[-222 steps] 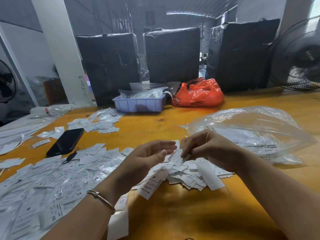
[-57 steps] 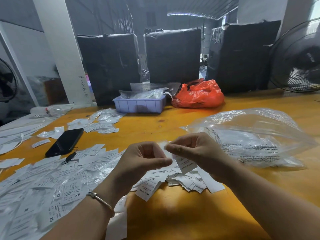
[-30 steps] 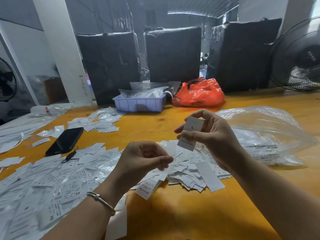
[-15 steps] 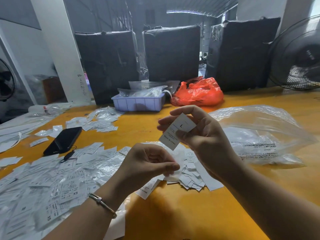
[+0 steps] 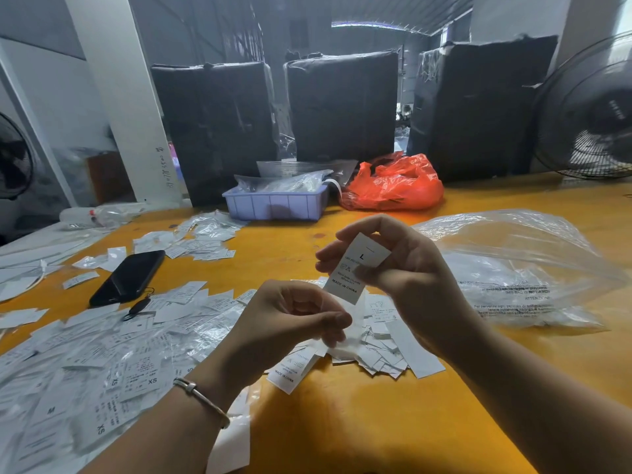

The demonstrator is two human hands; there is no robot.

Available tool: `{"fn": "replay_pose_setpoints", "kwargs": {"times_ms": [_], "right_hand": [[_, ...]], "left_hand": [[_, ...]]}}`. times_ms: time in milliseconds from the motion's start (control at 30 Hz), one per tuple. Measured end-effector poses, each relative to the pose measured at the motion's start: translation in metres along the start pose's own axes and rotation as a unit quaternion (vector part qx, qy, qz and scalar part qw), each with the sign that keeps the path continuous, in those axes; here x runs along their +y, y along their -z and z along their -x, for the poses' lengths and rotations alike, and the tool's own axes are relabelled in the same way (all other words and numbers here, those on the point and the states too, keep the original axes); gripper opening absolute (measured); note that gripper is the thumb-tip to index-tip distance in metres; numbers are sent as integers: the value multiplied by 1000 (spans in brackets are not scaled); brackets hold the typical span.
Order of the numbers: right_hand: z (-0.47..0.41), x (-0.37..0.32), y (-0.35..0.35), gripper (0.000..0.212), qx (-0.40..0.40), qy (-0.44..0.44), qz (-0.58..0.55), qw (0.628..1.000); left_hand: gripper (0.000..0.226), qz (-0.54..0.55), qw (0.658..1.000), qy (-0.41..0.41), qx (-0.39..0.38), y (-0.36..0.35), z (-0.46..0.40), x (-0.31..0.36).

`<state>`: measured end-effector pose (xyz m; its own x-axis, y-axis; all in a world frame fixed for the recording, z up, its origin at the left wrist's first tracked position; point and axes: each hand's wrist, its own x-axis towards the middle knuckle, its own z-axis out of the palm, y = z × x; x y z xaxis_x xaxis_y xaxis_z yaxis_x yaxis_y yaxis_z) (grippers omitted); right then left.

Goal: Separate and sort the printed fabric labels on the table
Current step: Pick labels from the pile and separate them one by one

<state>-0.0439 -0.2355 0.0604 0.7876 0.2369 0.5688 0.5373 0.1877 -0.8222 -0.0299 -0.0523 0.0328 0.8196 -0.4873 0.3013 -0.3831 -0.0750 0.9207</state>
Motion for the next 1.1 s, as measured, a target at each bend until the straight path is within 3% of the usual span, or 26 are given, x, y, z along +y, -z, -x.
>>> {"fn": "replay_pose_setpoints", "kwargs": {"times_ms": [233,567,867,1000,1100], "right_hand": [[-1,-2,0,42,-10,-1,14,1000],[-2,-2,7,34,18,-31,-22,999],[-1,3,5,19,45,0,175,984],[-4,1,9,8,39,-50,197,978],[-5,4,10,12,17,-97,193,976]], "left_hand": [[18,-25,999,20,-6,1,0,-3],[20,35,998,44,-40,3,-2,-3],[19,-4,999,36,-11,4,-2,-6],[25,-21,999,37,-6,2,-3,-6],[30,-34,998,42,-11,1,-3,-6]]}}
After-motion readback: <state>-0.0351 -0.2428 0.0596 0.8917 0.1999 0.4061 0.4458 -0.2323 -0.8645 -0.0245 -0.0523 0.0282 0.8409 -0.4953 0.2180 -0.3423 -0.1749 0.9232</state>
